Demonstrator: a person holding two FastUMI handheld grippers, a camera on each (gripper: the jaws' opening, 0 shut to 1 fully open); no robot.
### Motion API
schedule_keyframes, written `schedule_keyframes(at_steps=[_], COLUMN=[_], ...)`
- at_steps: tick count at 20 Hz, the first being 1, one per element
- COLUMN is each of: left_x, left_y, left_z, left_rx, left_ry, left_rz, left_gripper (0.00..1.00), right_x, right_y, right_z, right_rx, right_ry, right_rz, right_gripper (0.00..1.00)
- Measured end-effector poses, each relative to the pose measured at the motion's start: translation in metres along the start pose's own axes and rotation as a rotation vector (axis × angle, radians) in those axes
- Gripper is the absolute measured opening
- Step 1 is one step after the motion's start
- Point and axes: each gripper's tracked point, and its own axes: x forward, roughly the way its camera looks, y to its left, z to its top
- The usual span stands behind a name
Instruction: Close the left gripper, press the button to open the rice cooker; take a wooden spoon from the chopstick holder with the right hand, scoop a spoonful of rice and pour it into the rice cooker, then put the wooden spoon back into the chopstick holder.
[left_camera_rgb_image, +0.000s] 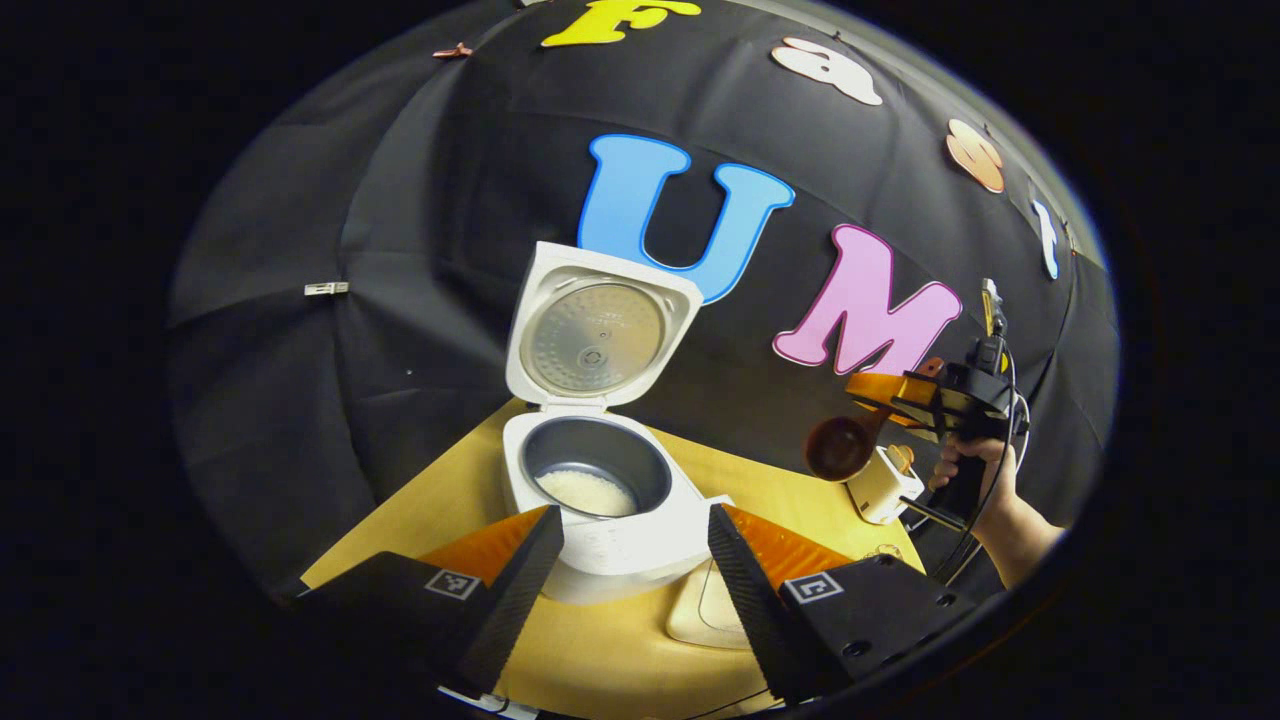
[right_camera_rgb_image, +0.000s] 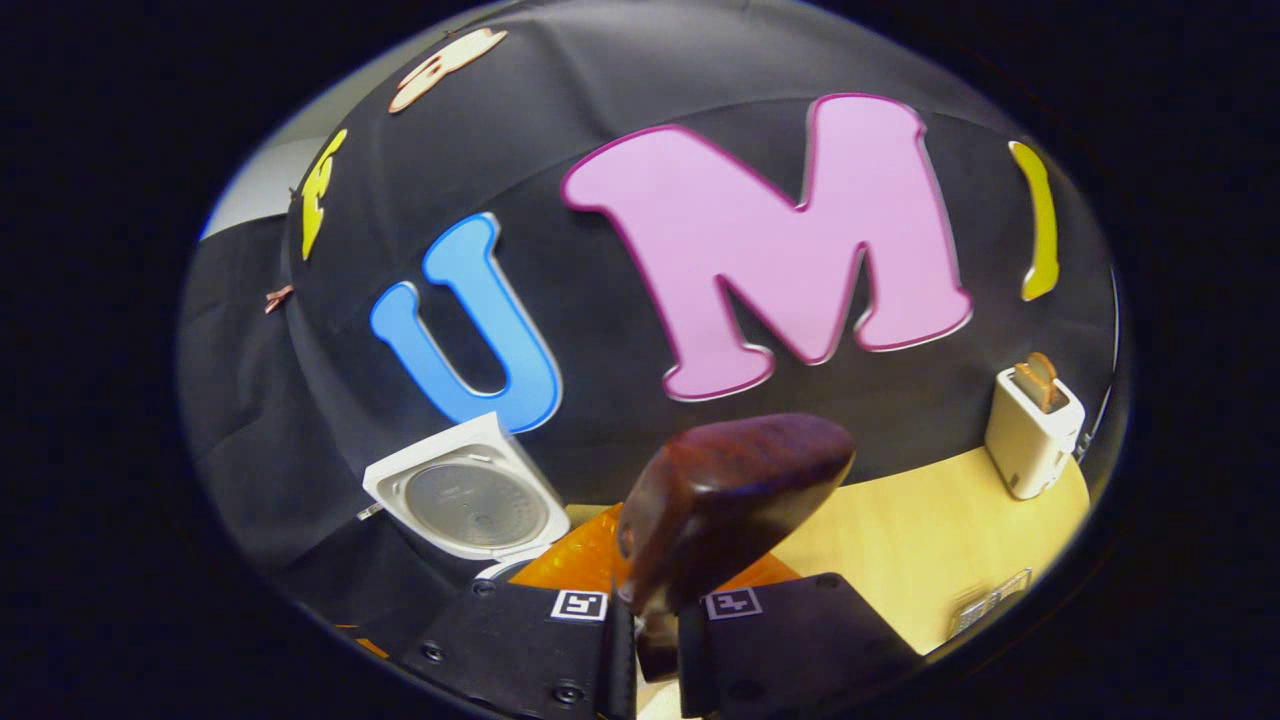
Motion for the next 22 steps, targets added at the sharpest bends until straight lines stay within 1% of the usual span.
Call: schedule_keyframes(at_steps=[2, 5, 7, 9, 11, 14, 16, 19, 22], left_x=[0.004, 0.009, 0.012, 0.014, 0.014, 0.016, 0.017, 0.019, 0.02], left_y=[-0.01, -0.012, -0.011, -0.018, -0.025, -0.034, -0.04, -0.054, -0.061], left_z=[0.001, 0.007, 0.008, 0.009, 0.011, 0.006, 0.0, -0.009, -0.017], left_rx=[0.025, 0.032, 0.01, -0.004, 0.007, 0.001, -0.009, -0.005, 0.044], left_ry=[-0.002, -0.013, -0.019, -0.024, -0.042, -0.048, -0.048, -0.045, -0.036], left_rz=[-0.007, 0.024, 0.05, 0.058, 0.067, 0.096, 0.12, 0.123, 0.126], left_gripper=[0.94, 0.94, 0.94, 0.94, 0.94, 0.94, 0.94, 0.94, 0.94], right_x=[-0.013, -0.04, -0.06, -0.077, -0.089, -0.101, -0.105, -0.107, -0.106], right_y=[-0.046, -0.119, -0.166, -0.211, -0.248, -0.291, -0.309, -0.33, -0.345], right_z=[0.014, 0.028, 0.027, 0.022, 0.012, -0.012, -0.033, -0.061, -0.083], right_rx=[0.009, 0.03, 0.043, 0.073, 0.12, 0.141, 0.15, 0.165, 0.152], right_ry=[-0.021, -0.045, -0.053, -0.049, -0.042, -0.018, 0.013, 0.044, 0.067], right_rz=[-0.069, -0.167, -0.239, -0.31, -0.358, -0.402, -0.414, -0.415, -0.423], right_gripper=[0.2, 0.2, 0.2, 0.2, 0.2, 0.2, 0.2, 0.21, 0.21])
